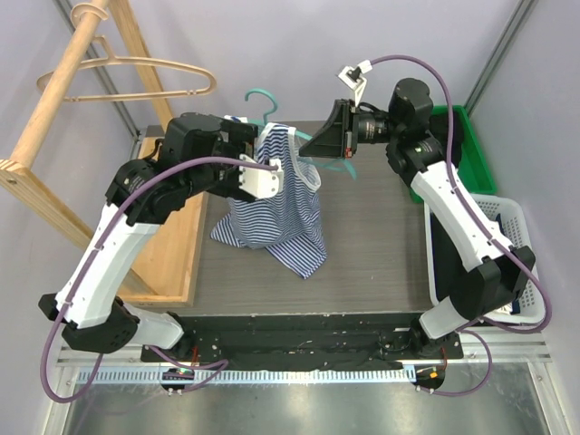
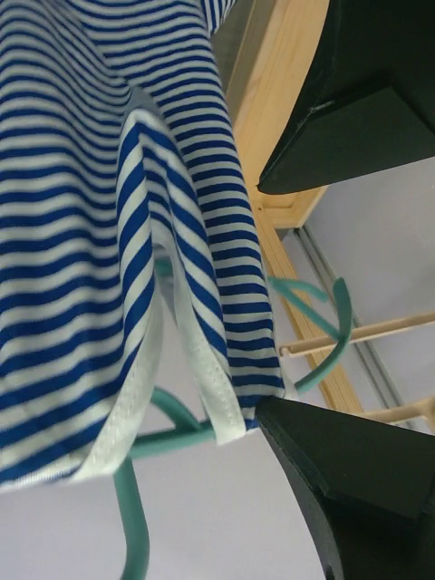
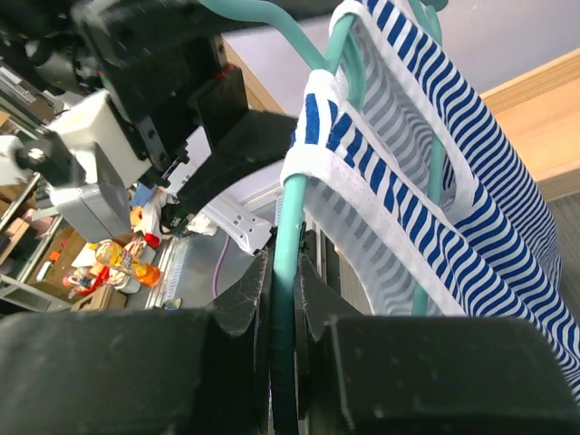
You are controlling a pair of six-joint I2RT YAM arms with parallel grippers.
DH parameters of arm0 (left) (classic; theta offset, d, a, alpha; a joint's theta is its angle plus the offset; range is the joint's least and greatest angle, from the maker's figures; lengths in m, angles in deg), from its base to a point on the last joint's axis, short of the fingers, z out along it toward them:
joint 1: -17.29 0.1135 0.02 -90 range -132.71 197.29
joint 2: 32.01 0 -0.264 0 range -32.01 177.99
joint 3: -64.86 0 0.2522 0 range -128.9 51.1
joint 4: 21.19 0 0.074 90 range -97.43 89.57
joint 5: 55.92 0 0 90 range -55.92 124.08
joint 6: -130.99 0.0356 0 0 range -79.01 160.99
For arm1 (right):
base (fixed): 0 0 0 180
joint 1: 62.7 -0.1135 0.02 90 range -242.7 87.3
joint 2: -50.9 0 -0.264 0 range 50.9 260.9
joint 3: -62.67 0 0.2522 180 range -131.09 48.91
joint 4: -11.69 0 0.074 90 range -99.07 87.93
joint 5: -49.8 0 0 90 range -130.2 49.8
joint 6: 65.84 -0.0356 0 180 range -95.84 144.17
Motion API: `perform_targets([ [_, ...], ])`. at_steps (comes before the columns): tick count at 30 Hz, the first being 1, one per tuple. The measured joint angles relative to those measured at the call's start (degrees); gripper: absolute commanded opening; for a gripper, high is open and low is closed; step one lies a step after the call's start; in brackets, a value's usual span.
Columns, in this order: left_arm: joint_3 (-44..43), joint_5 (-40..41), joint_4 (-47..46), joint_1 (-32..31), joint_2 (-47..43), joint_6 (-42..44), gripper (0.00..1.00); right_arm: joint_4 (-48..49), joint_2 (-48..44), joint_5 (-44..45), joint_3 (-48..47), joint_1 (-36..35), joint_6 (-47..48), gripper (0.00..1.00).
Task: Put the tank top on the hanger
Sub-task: Hang the tank top on the hanger.
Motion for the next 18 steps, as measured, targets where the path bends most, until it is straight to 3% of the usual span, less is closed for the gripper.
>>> perform_targets([
  [6,-2.6,-6.8,8.1,0.0,0.0,-2.3,1.00,0.2,-2.0,0.0,-0.4,0.4,0.2,0.01],
  [18,-4.6,-17.2,7.3,1.1,-2.1,-12.9,1.00,-0.1,-2.7,2.0,-0.7,1.5,0.4,0.01],
])
